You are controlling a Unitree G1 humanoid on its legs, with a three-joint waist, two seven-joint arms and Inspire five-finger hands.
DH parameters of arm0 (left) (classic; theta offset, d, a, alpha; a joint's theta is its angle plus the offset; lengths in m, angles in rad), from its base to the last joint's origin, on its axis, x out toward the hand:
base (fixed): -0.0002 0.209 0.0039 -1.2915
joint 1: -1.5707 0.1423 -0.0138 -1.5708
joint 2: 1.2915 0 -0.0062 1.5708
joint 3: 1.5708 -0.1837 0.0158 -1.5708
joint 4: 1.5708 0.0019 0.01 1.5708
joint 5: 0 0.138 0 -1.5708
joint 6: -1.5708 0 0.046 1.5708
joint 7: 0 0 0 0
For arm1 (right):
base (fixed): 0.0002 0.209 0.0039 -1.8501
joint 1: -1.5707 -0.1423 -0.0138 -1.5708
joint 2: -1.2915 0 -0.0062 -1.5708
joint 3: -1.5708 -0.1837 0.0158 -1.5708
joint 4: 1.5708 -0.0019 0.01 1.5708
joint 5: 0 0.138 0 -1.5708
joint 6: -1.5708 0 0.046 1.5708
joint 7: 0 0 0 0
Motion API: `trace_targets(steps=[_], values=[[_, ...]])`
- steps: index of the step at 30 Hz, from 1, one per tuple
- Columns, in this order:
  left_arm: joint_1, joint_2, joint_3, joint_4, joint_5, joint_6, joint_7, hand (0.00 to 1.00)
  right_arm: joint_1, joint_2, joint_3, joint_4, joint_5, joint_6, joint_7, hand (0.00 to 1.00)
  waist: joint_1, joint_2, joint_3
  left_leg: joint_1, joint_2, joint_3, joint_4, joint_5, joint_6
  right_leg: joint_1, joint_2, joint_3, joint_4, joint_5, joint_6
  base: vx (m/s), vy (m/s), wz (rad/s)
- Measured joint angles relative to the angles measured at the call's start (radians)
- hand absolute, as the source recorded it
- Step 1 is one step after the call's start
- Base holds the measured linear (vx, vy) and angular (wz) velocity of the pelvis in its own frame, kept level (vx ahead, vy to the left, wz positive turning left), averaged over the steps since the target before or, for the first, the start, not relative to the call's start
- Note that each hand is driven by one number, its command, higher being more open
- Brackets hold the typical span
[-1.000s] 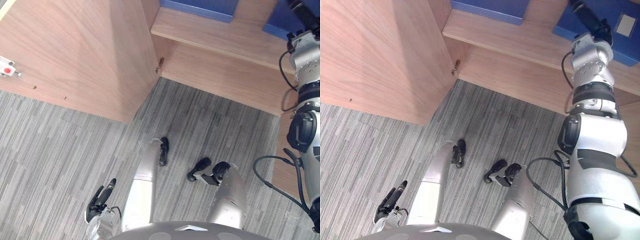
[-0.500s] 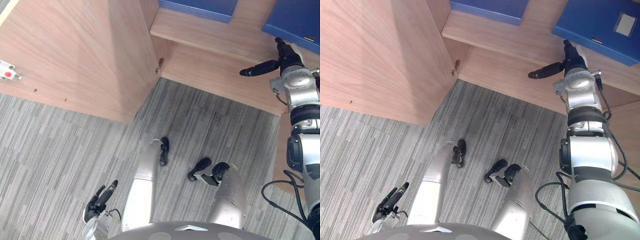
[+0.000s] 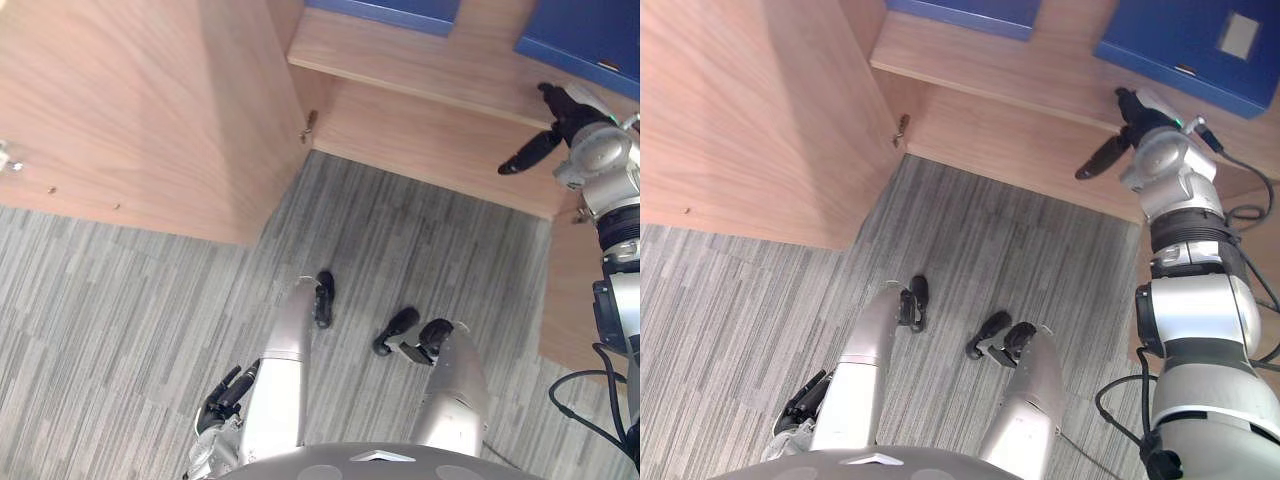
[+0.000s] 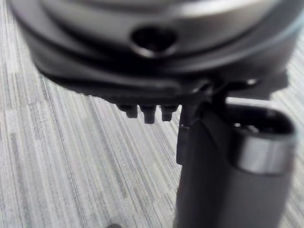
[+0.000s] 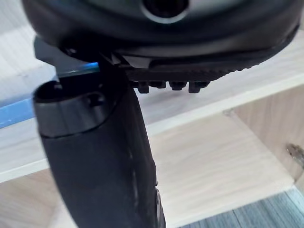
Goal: Walk over to the cabinet, pick up the folder, carry it to the office cabinet, place the folder inside the office cabinet, then close the office cabinet door
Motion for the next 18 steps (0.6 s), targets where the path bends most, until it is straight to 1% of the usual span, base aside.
trace_targets(steps=[2, 3, 4, 5, 6, 8, 11, 13, 15, 18], values=[[-0.034, -0.001, 0.035, 0.0, -0.016, 0.015, 0.008, 1.0, -0.001, 0.008, 0.025, -0.192, -0.006, 0.027, -0.012, 1.0, -0.028, 0.001, 0.024, 0.0, 0.018, 0.018, 0.001, -0.002, 0.003, -0.014, 0.017, 0.018, -0.011, 0.016, 0.0, -0.07, 0.058, -0.39], [-0.056, 0.002, 0.052, -0.001, -0.035, 0.024, 0.017, 1.0, -0.002, 0.026, 0.026, -0.296, -0.037, 0.044, -0.026, 1.0, -0.044, -0.001, 0.034, 0.0, 0.027, 0.031, 0.001, -0.002, 0.004, -0.026, 0.025, 0.032, -0.013, 0.02, 0.003, -0.08, 0.039, -0.36], [-0.067, 0.001, 0.06, -0.004, -0.039, 0.027, 0.024, 1.0, -0.002, 0.036, 0.026, -0.343, -0.043, 0.051, -0.037, 1.0, -0.049, -0.001, 0.04, 0.0, 0.032, 0.035, 0.002, -0.003, 0.005, -0.029, 0.03, 0.034, -0.016, 0.022, 0.004, -0.08, 0.028, -0.29], [-0.089, 0.006, 0.076, -0.007, -0.041, 0.03, 0.032, 1.0, -0.002, 0.06, 0.025, -0.418, -0.061, 0.06, -0.049, 1.0, -0.06, -0.002, 0.052, 0.003, 0.037, 0.041, 0.0, -0.003, 0.006, -0.032, 0.033, 0.039, -0.018, 0.024, 0.005, -0.08, 0.018, -0.19], [-0.099, 0.004, 0.1, -0.016, -0.045, 0.032, 0.038, 1.0, -0.001, 0.09, 0.024, -0.461, -0.11, 0.064, -0.054, 1.0, -0.072, -0.004, 0.055, 0.002, 0.039, 0.045, -0.001, -0.003, 0.006, -0.037, 0.034, 0.042, -0.019, 0.025, 0.006, -0.08, 0.017, -0.12], [-0.116, -0.005, 0.11, -0.032, -0.045, 0.033, 0.041, 1.0, 0.0, 0.12, 0.01, -0.465, -0.121, 0.069, -0.062, 1.0, -0.069, -0.004, 0.057, 0.002, 0.039, 0.05, -0.003, -0.003, 0.006, -0.042, 0.034, 0.05, -0.019, 0.027, 0.007, -0.06, 0.008, -0.03], [-0.135, -0.016, 0.128, -0.044, -0.045, 0.035, 0.041, 1.0, 0.002, 0.152, -0.01, -0.45, -0.154, 0.095, -0.062, 1.0, -0.068, -0.006, 0.068, -0.002, 0.037, 0.05, -0.003, -0.004, 0.007, -0.045, 0.033, 0.05, -0.02, 0.028, 0.008, -0.04, 0.013, 0.02], [-0.135, -0.016, 0.131, -0.049, -0.045, 0.038, 0.042, 1.0, 0.002, 0.151, -0.021, -0.446, -0.153, 0.1, -0.062, 1.0, -0.069, -0.007, 0.083, -0.005, 0.035, 0.051, -0.003, -0.005, 0.009, -0.049, 0.033, 0.052, -0.021, 0.03, 0.01, -0.04, 0.02, 0.0], [-0.133, -0.013, 0.136, -0.048, -0.045, 0.039, 0.042, 1.0, -0.001, 0.139, -0.023, -0.421, -0.143, 0.097, -0.065, 1.0, -0.068, -0.008, 0.085, -0.021, 0.035, 0.052, -0.002, -0.004, 0.01, -0.067, 0.033, 0.054, -0.021, 0.033, 0.01, -0.05, 0.024, -0.01], [-0.127, -0.007, 0.141, -0.048, -0.045, 0.038, 0.042, 1.0, -0.005, 0.114, -0.027, -0.331, -0.071, 0.079, -0.068, 1.0, -0.067, -0.014, 0.089, -0.034, 0.035, 0.052, 0.001, -0.005, 0.011, -0.077, 0.033, 0.055, -0.021, 0.04, 0.005, -0.04, 0.022, -0.01]])
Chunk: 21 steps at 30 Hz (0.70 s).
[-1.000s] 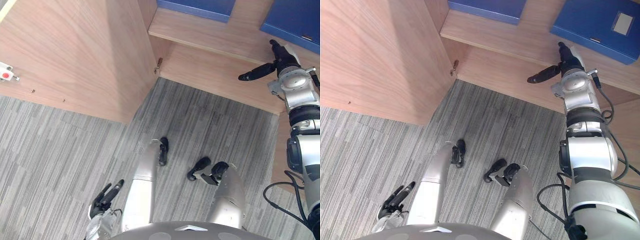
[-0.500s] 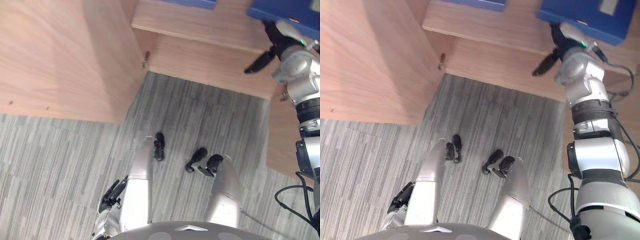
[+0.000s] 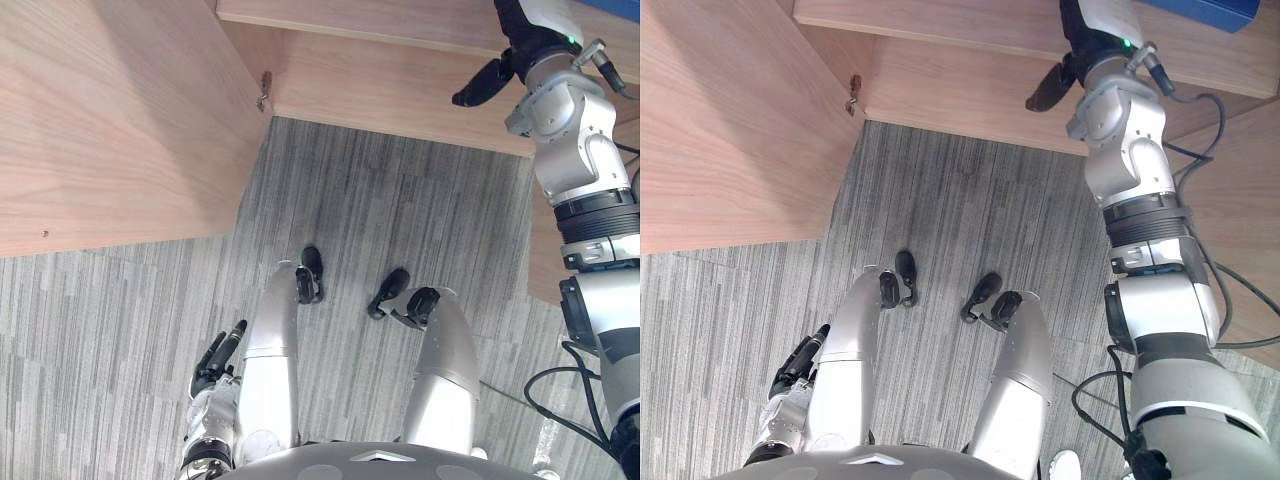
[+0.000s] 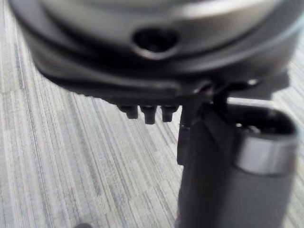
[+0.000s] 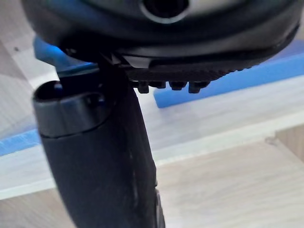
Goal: Walk over to the cabinet, pick up the folder, carry it to the office cabinet, place the folder inside the office cabinet, then close the office cabinet door
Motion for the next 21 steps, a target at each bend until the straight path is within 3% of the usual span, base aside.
trace_targets(steps=[7, 10, 16, 21], values=[[0.002, 0.005, 0.003, -0.002, -0.005, -0.009, -0.001, 1.0, -0.044, -0.007, -0.048, 0.08, 0.177, -0.005, -0.077, 1.0, -0.005, -0.002, 0.016, 0.018, 0.007, 0.002, -0.007, -0.001, 0.001, 0.017, 0.009, 0.0, -0.017, 0.01, 0.002, -0.06, 0.013, -0.05], [0.003, 0.003, 0.001, -0.002, -0.004, -0.009, 0.0, 1.0, -0.019, 0.017, -0.051, 0.08, 0.199, -0.006, -0.084, 1.0, -0.002, -0.007, 0.019, 0.1, 0.01, 0.015, -0.063, 0.007, 0.007, 0.094, 0.022, -0.011, -0.074, 0.028, -0.004, -0.03, -0.012, -0.08], [0.012, 0.017, 0.001, -0.01, 0.016, -0.013, -0.001, 1.0, 0.11, 0.042, -0.1, 0.09, 0.199, -0.042, -0.084, 1.0, -0.008, -0.015, 0.014, 0.374, -0.028, 0.021, -0.319, 0.085, -0.008, 0.367, 0.057, -0.067, -0.305, 0.089, 0.01, 0.03, -0.042, 0.09], [0.05, 0.045, -0.022, 0.012, 0.023, -0.038, -0.008, 1.0, 0.17, 0.058, -0.104, 0.31, 0.192, -0.072, -0.083, 1.0, -0.005, -0.038, -0.024, 0.595, -0.057, 0.005, -0.52, 0.145, -0.033, 0.591, 0.091, -0.125, -0.484, 0.127, 0.026, 0.13, -0.06, 0.17]])
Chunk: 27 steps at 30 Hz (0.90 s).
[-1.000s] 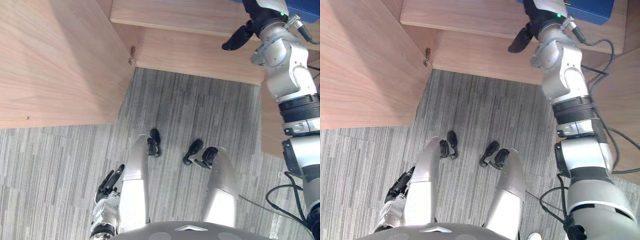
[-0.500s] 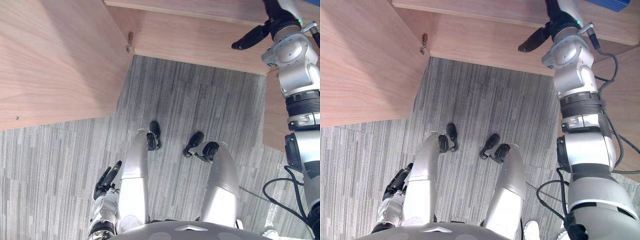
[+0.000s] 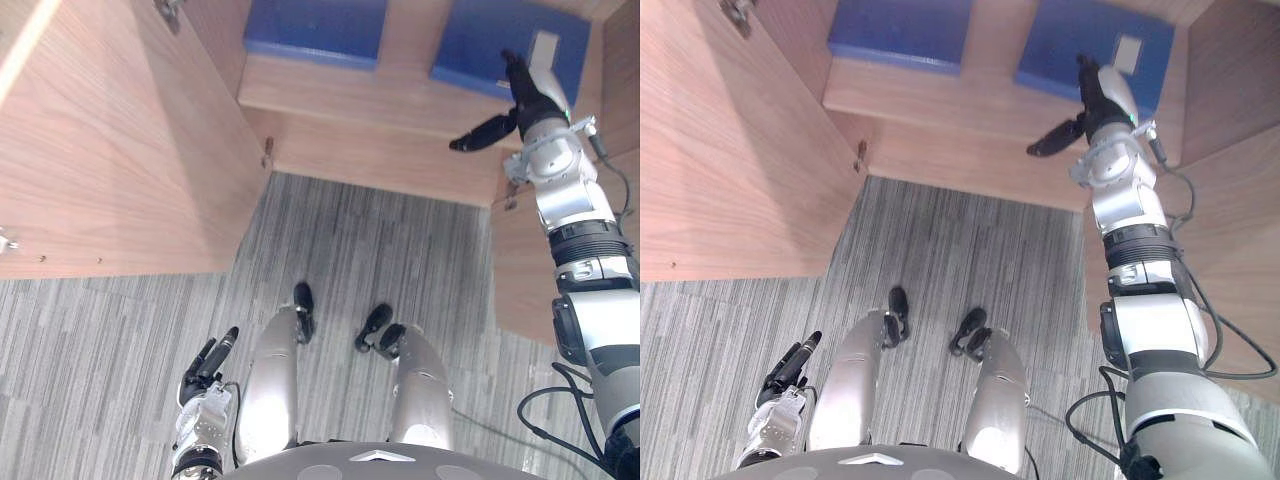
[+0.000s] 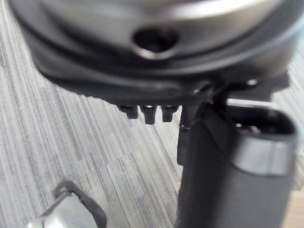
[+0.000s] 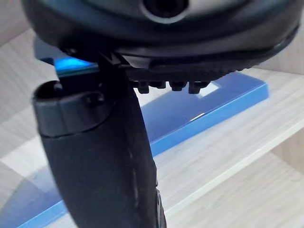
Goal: Walk over to the cabinet, pick up the folder, carry it to the office cabinet, place the folder inside the office cabinet, then close the office cabinet door
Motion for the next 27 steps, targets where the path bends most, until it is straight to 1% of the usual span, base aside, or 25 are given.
trace_targets(steps=[1, 3, 4, 5, 6, 7, 8, 9, 11, 12, 14, 17, 19, 20, 22, 24, 25, 26, 27], values=[[0.018, 0.003, -0.013, 0.003, 0.002, -0.002, -0.002, 1.0, 0.042, 0.008, -0.008, 0.047, 0.0, -0.003, 0.001, 1.0, 0.002, -0.005, -0.029, 0.044, -0.002, -0.013, -0.042, 0.011, -0.004, 0.057, 0.015, -0.025, -0.049, 0.006, 0.005, 0.18, -0.059, 0.26], [0.045, 0.013, -0.056, 0.009, 0.041, -0.008, -0.011, 1.0, 0.098, 0.028, -0.036, 0.1, 0.0, -0.005, 0.011, 1.0, 0.008, -0.02, -0.069, 0.11, -0.003, -0.025, -0.109, 0.027, -0.015, 0.132, 0.039, -0.052, -0.125, 0.02, 0.013, 0.19, -0.064, 0.24], [0.069, 0.022, -0.103, 0.006, 0.068, -0.007, -0.023, 1.0, 0.142, 0.042, -0.084, 0.125, 0.0, -0.013, 0.022, 1.0, 0.013, -0.025, -0.103, 0.16, -0.004, -0.036, -0.16, 0.043, -0.024, 0.191, 0.064, -0.072, -0.189, 0.036, 0.016, 0.16, -0.054, 0.17], [0.079, 0.025, -0.121, 0.003, 0.075, -0.007, -0.032, 1.0, 0.163, 0.046, -0.104, 0.13, 0.0, -0.016, 0.023, 1.0, 0.018, -0.027, -0.115, 0.182, -0.003, -0.037, -0.18, 0.049, -0.027, 0.214, 0.071, -0.077, -0.214, 0.043, 0.018, 0.17, -0.057, 0.12], [0.097, 0.028, -0.147, -0.005, 0.075, -0.007, -0.049, 1.0, 0.203, 0.054, -0.145, 0.138, 0.0, -0.024, 0.023, 1.0, 0.028, -0.028, -0.139, 0.224, -0.004, -0.035, -0.219, 0.058, -0.036, 0.255, 0.087, -0.083, -0.26, 0.057, 0.022, 0.1, -0.03, 0.02], [0.105, 0.027, -0.154, -0.006, 0.075, -0.007, -0.057, 1.0, 0.224, 0.058, -0.163, 0.14, 0.0, -0.031, 0.023, 1.0, 0.029, -0.027, -0.154, 0.242, -0.004, -0.035, -0.237, 0.061, -0.038, 0.273, 0.094, -0.085, -0.28, 0.063, 0.024, 0.12, -0.023, -0.02], [0.119, 0.027, -0.158, -0.006, 0.082, -0.007, -0.071, 1.0, 0.263, 0.071, -0.197, 0.156, 0.0, -0.053, 0.023, 1.0, 0.029, -0.025, -0.183, 0.28, -0.006, -0.031, -0.276, 0.07, -0.046, 0.31, 0.108, -0.087, -0.328, 0.08, 0.028, 0.12, -0.009, -0.06], [0.128, 0.028, -0.163, -0.006, 0.098, -0.007, -0.075, 1.0, 0.287, 0.085, -0.227, 0.173, 0.0, -0.063, 0.022, 1.0, 0.027, -0.022, -0.199, 0.314, -0.007, -0.026, -0.31, 0.079, -0.05, 0.34, 0.122, -0.085, -0.37, 0.096, 0.034, 0.11, -0.001, -0.13], [0.139, 0.033, -0.196, -0.006, 0.12, -0.007, -0.08, 1.0, 0.336, 0.107, -0.28, 0.234, -0.001, -0.075, 0.02, 1.0, 0.023, -0.014, -0.229, 0.382, -0.015, -0.011, -0.395, 0.106, -0.057, 0.397, 0.148, -0.069, -0.461, 0.139, 0.039, 0.1, 0.025, -0.22], [0.14, 0.034, -0.22, -0.006, 0.145, -0.008, -0.081, 1.0, 0.357, 0.113, -0.303, 0.272, 0.0, -0.076, 0.019, 1.0, 0.014, -0.008, -0.235, 0.411, -0.021, -0.007, -0.427, 0.115, -0.059, 0.422, 0.155, -0.062, -0.497, 0.157, 0.043, 0.07, 0.048, -0.2], [0.141, 0.041, -0.252, -0.004, 0.154, -0.008, -0.082, 1.0, 0.393, 0.137, -0.323, 0.314, 0.0, -0.075, 0.019, 1.0, -0.002, -0.005, -0.237, 0.445, -0.026, 0.012, -0.457, 0.121, -0.059, 0.442, 0.162, -0.037, -0.53, 0.178, 0.045, 0.04, 0.086, -0.33], [0.141, 0.054, -0.289, -0.001, 0.177, -0.004, -0.081, 1.0, 0.458, 0.194, -0.328, 0.355, 0.006, -0.073, 0.019, 1.0, -0.032, -0.005, -0.237, 0.485, -0.034, 0.041, -0.481, 0.121, -0.059, 0.465, 0.168, 0.009, -0.571, 0.209, 0.049, 0.01, 0.065, -0.43], [0.139, 0.062, -0.309, -0.001, 0.199, -0.004, -0.082, 1.0, 0.505, 0.228, -0.328, 0.36, 0.011, -0.072, 0.019, 1.0, -0.042, -0.004, -0.237, 0.507, -0.037, 0.053, -0.492, 0.121, -0.059, 0.47, 0.168, 0.04, -0.58, 0.223, 0.052, -0.02, 0.083, -0.42], [0.135, 0.065, -0.309, 0.0, 0.21, -0.001, -0.08, 1.0, 0.532, 0.256, -0.33, 0.36, 0.035, -0.072, 0.012, 1.0, -0.058, -0.005, -0.238, 0.515, -0.039, 0.057, -0.495, 0.121, -0.059, 0.477, 0.169, 0.047, -0.591, 0.232, 0.054, -0.05, 0.064, -0.27], [0.125, 0.071, -0.309, 0.003, 0.233, 0.003, -0.078, 1.0, 0.576, 0.3, -0.334, 0.359, 0.084, -0.073, -0.007, 1.0, -0.063, -0.008, -0.24, 0.522, -0.041, 0.073, -0.495, 0.121, -0.058, 0.481, 0.171, 0.068, -0.606, 0.247, 0.054, -0.06, 0.054, -0.24], [0.11, 0.078, -0.309, 0.024, 0.248, 0.007, -0.072, 1.0, 0.62, 0.359, -0.369, 0.359, 0.134, -0.075, -0.024, 1.0, -0.076, -0.008, -0.241, 0.527, -0.042, 0.078, -0.494, 0.125, -0.051, 0.483, 0.171, 0.076, -0.608, 0.255, 0.053, -0.09, 0.036, -0.15], [0.106, 0.083, -0.308, 0.042, 0.303, 0.01, -0.061, 1.0, 0.662, 0.418, -0.392, 0.358, 0.187, -0.076, -0.04, 1.0, -0.08, -0.01, -0.241, 0.542, -0.041, 0.089, -0.494, 0.126, -0.048, 0.492, 0.173, 0.093, -0.611, 0.259, 0.051, -0.09, 0.026, -0.19], [0.106, 0.084, -0.308, 0.049, 0.319, 0.011, -0.056, 1.0, 0.68, 0.441, -0.397, 0.358, 0.207, -0.077, -0.047, 1.0, -0.081, -0.01, -0.244, 0.547, -0.04, 0.098, -0.493, 0.125, -0.047, 0.494, 0.175, 0.102, -0.613, 0.261, 0.05, -0.11, 0.018, -0.37], [0.107, 0.083, -0.308, 0.061, 0.352, 0.012, -0.048, 1.0, 0.718, 0.486, -0.404, 0.358, 0.234, -0.078, -0.053, 1.0, -0.081, -0.008, -0.252, 0.554, -0.036, 0.111, -0.491, 0.121, -0.042, 0.495, 0.18, 0.121, -0.618, 0.266, 0.049, -0.09, -0.002, -0.41]])
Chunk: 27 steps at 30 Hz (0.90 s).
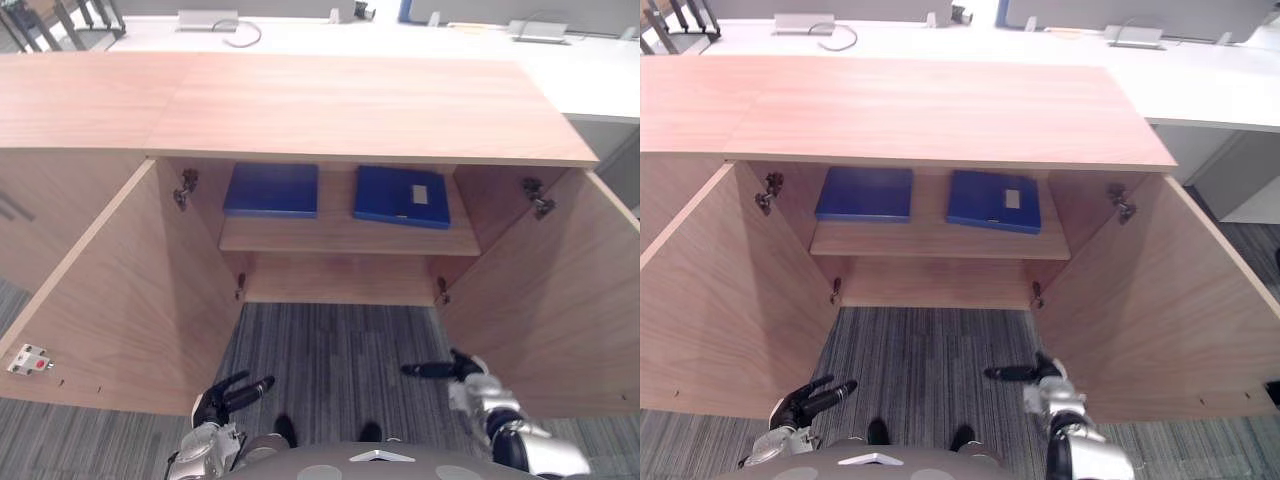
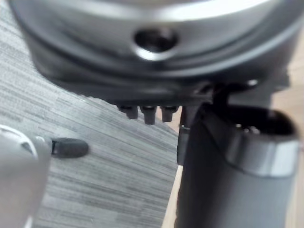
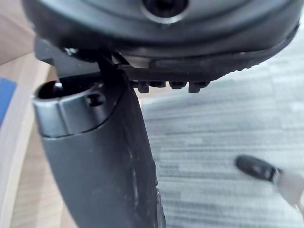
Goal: Walk over to the cabinet, pick up the folder, carry it to the office cabinet, place the folder inside the office cabinet, then close the office cabinet door
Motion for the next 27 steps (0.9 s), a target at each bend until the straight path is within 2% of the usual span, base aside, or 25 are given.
trace_targets(steps=[3, 5, 6, 7, 8, 9, 11, 12, 13, 15, 17, 18, 21, 24, 27], values=[[0.0, -0.013, 0.003, 0.03, 0.035, 0.012, 0.02, 1.0, 0.086, 0.08, -0.001, -0.003, 0.063, -0.001, -0.014, 1.0, -0.003, 0.006, -0.006, 0.001, 0.016, 0.031, 0.049, -0.036, -0.003, -0.003, 0.007, 0.039, -0.003, 0.0, 0.003, -0.1, -0.009, -0.38], [-0.002, -0.022, 0.002, 0.036, 0.036, 0.017, 0.043, 1.0, 0.146, 0.101, 0.017, -0.016, 0.132, -0.006, -0.031, 1.0, -0.001, 0.016, -0.008, -0.023, 0.034, 0.031, 0.16, -0.104, -0.016, -0.01, 0.023, 0.123, -0.001, 0.0, -0.001, -0.12, 0.004, -0.73], [-0.002, -0.025, 0.002, 0.038, 0.039, 0.017, 0.049, 1.0, 0.15, 0.096, 0.016, -0.018, 0.143, -0.014, -0.04, 1.0, -0.001, 0.017, -0.007, -0.036, 0.029, 0.0, 0.2, -0.129, -0.018, -0.016, 0.03, 0.154, -0.001, 0.006, -0.002, -0.12, 0.041, -1.18], [-0.002, -0.035, 0.0, 0.042, 0.05, 0.015, 0.065, 1.0, 0.159, 0.093, 0.015, -0.026, 0.177, -0.035, -0.064, 1.0, 0.005, 0.039, -0.013, -0.057, 0.006, -0.135, 0.27, -0.182, -0.004, -0.03, 0.055, 0.226, -0.002, 0.019, -0.002, -0.11, 0.082, -1.26], [-0.006, -0.044, -0.006, 0.051, 0.078, 0.014, 0.079, 1.0, 0.169, 0.09, 0.015, -0.036, 0.2, -0.055, -0.078, 1.0, 0.001, 0.05, -0.012, -0.06, -0.003, -0.197, 0.302, -0.214, -0.009, -0.035, 0.072, 0.28, -0.003, 0.024, 0.002, -0.11, 0.108, -1.58], [-0.011, -0.04, -0.035, 0.056, 0.115, 0.013, 0.089, 1.0, 0.178, 0.087, 0.013, -0.046, 0.224, -0.078, -0.086, 1.0, 0.0, 0.056, -0.015, -0.064, -0.038, -0.265, 0.335, -0.246, -0.013, -0.048, 0.09, 0.355, -0.004, 0.026, 0.005, -0.1, 0.142, -1.27], [-0.018, -0.037, -0.074, 0.058, 0.154, -0.005, 0.095, 1.0, 0.2, 0.084, -0.01, -0.047, 0.261, -0.09, -0.093, 1.0, -0.002, 0.064, -0.018, -0.066, -0.073, -0.33, 0.362, -0.275, 0.006, -0.068, 0.116, 0.449, -0.011, 0.033, 0.012, -0.1, 0.189, -1.38], [-0.024, -0.034, -0.093, 0.066, 0.154, -0.012, 0.092, 1.0, 0.218, 0.088, -0.027, -0.047, 0.3, -0.094, -0.102, 1.0, -0.009, 0.071, -0.021, -0.062, -0.065, -0.279, 0.351, -0.279, 0.009, -0.072, 0.129, 0.497, -0.027, 0.041, 0.013, -0.06, 0.153, -1.31], [-0.027, -0.035, -0.095, 0.071, 0.154, -0.014, 0.093, 1.0, 0.226, 0.093, -0.043, -0.047, 0.315, -0.093, -0.103, 1.0, -0.016, 0.063, -0.02, -0.053, -0.066, -0.255, 0.341, -0.279, 0.009, -0.077, 0.128, 0.517, -0.03, 0.046, 0.013, -0.05, 0.115, -1.24], [-0.032, -0.045, -0.109, 0.098, 0.151, -0.023, 0.09, 1.0, 0.238, 0.105, -0.086, -0.048, 0.372, -0.092, -0.119, 1.0, -0.03, 0.05, -0.025, -0.021, -0.062, -0.132, 0.275, -0.271, 0.015, -0.106, 0.128, 0.59, -0.026, 0.057, 0.001, -0.01, 0.108, -1.44], [-0.033, -0.043, -0.118, 0.108, 0.153, -0.026, 0.079, 1.0, 0.251, 0.105, -0.11, -0.051, 0.412, -0.094, -0.123, 1.0, -0.034, 0.051, -0.025, 0.008, -0.064, -0.06, 0.231, -0.257, 0.037, -0.133, 0.127, 0.611, -0.013, 0.065, 0.002, 0.03, 0.1, -1.27], [-0.035, -0.045, -0.118, 0.116, 0.153, -0.026, 0.077, 1.0, 0.266, 0.106, -0.132, -0.051, 0.423, -0.094, -0.125, 1.0, -0.047, 0.053, -0.025, 0.03, -0.069, -0.035, 0.204, -0.249, 0.049, -0.133, 0.125, 0.611, -0.012, 0.08, -0.005, 0.05, 0.081, -0.8], [-0.033, -0.045, -0.117, 0.129, 0.152, -0.027, 0.076, 1.0, 0.314, 0.116, -0.174, -0.051, 0.453, -0.097, -0.125, 1.0, -0.054, 0.051, -0.028, 0.078, -0.074, -0.01, 0.161, -0.244, 0.056, -0.125, 0.126, 0.61, 0.002, 0.115, 0.005, 0.13, 0.049, -0.33], [-0.033, -0.072, -0.094, 0.133, 0.151, -0.027, 0.075, 1.0, 0.354, 0.119, -0.203, -0.066, 0.483, -0.105, -0.125, 1.0, -0.054, 0.078, -0.025, 0.116, -0.059, 0.004, 0.129, -0.243, 0.054, -0.118, 0.146, 0.621, -0.001, 0.112, 0.003, 0.21, 0.036, -0.25], [-0.032, -0.082, -0.054, 0.133, 0.151, -0.027, 0.073, 1.0, 0.357, 0.128, -0.198, -0.083, 0.487, -0.113, -0.123, 1.0, -0.053, 0.074, -0.019, 0.152, -0.043, 0.024, 0.118, -0.249, 0.045, -0.1, 0.17, 0.636, 0.005, 0.106, -0.006, 0.16, 0.004, -0.32]])
